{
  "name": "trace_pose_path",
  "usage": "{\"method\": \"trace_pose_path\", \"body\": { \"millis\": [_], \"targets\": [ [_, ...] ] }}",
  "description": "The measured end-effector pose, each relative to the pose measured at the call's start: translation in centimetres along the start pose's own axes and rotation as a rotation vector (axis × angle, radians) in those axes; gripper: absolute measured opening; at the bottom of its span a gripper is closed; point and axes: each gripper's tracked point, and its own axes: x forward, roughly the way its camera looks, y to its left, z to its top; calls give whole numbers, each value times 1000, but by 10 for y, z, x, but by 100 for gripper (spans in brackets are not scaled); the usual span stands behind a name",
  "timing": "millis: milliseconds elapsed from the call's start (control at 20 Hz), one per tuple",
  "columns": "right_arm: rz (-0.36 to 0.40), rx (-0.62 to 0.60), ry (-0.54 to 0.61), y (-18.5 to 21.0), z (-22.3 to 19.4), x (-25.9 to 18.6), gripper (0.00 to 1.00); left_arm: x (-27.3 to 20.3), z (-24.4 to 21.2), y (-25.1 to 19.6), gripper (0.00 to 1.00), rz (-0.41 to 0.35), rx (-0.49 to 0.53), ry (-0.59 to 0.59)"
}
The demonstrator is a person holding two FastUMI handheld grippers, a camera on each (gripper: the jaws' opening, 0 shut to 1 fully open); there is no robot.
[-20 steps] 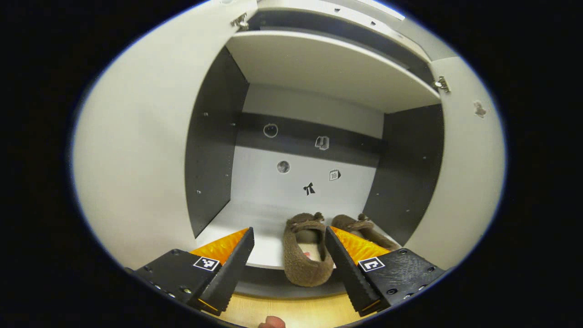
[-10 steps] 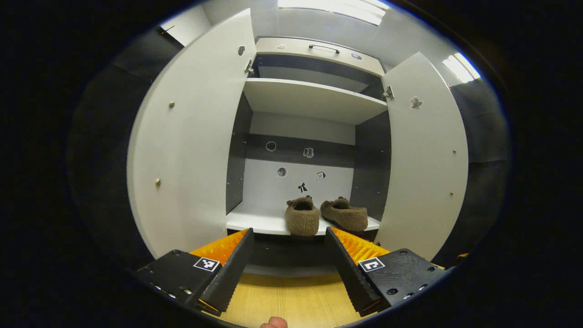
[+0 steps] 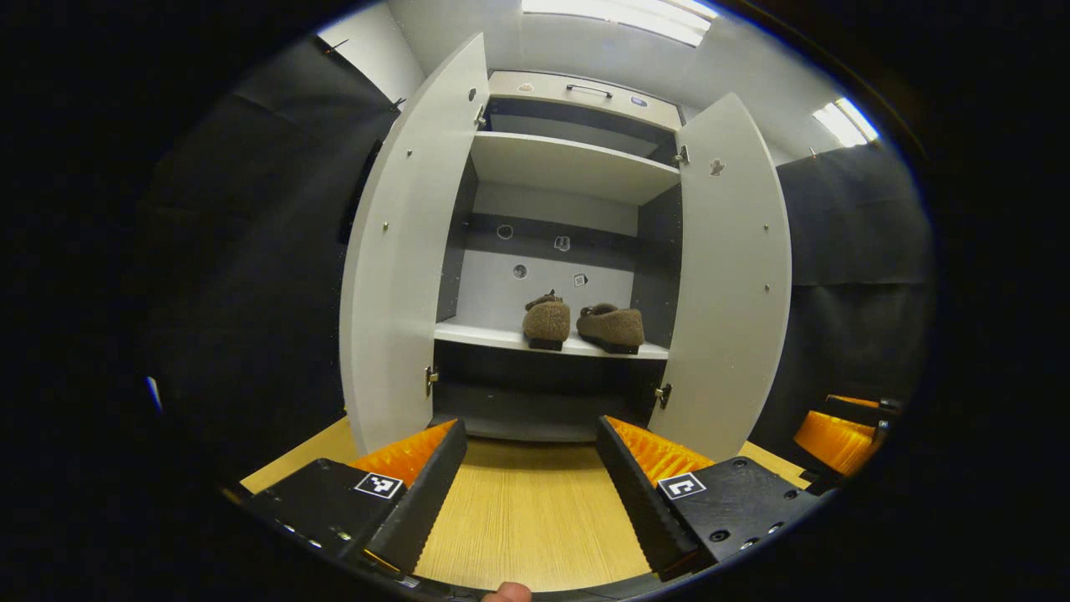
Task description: Grab one shoe with the right hand and put it into the shoe cabinet, grab the other shoe with the left hand and put it into the shoe cabinet; then close the right door with the right hand and the left door with the left hand.
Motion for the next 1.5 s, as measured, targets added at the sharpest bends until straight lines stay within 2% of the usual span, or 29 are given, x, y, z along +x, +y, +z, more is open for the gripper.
{"method": "trace_pose_path", "body": {
  "millis": [150,250,300,500,550,650,800,900,1050,1100,1150,1250,1500],
  "targets": [
    [28,7,-26,-1,17,-2,89,-14,4,1,95,6,13,-18],
    [19,-10,-67,-18,42,2,93,-20,8,5,95,16,22,-27],
    [15,-21,-101,-30,58,5,99,-22,11,6,95,17,18,-35],
    [-111,-112,-213,-114,127,26,100,-30,12,16,95,30,28,-53],
    [-119,-123,-218,-128,139,32,100,-31,9,20,95,34,26,-47],
    [-121,-89,-216,-151,165,48,100,-33,2,25,95,39,18,-25],
    [-178,-51,-249,-199,198,78,100,-38,3,29,95,46,35,-27],
    [-213,-55,-241,-225,203,98,99,-36,-10,29,95,47,50,-31],
    [-224,-97,-207,-232,206,129,98,-37,-9,27,95,49,36,-24],
    [-221,-115,-194,-229,207,137,98,-36,-9,26,99,48,29,-25],
    [-223,-124,-193,-227,208,141,98,-36,-10,28,95,52,26,-23],
    [-245,-156,-208,-226,214,140,97,-36,-11,32,95,65,23,-19],
    [-199,-174,-202,-204,213,147,92,-35,-12,34,95,70,-7,-22]
  ]
}}
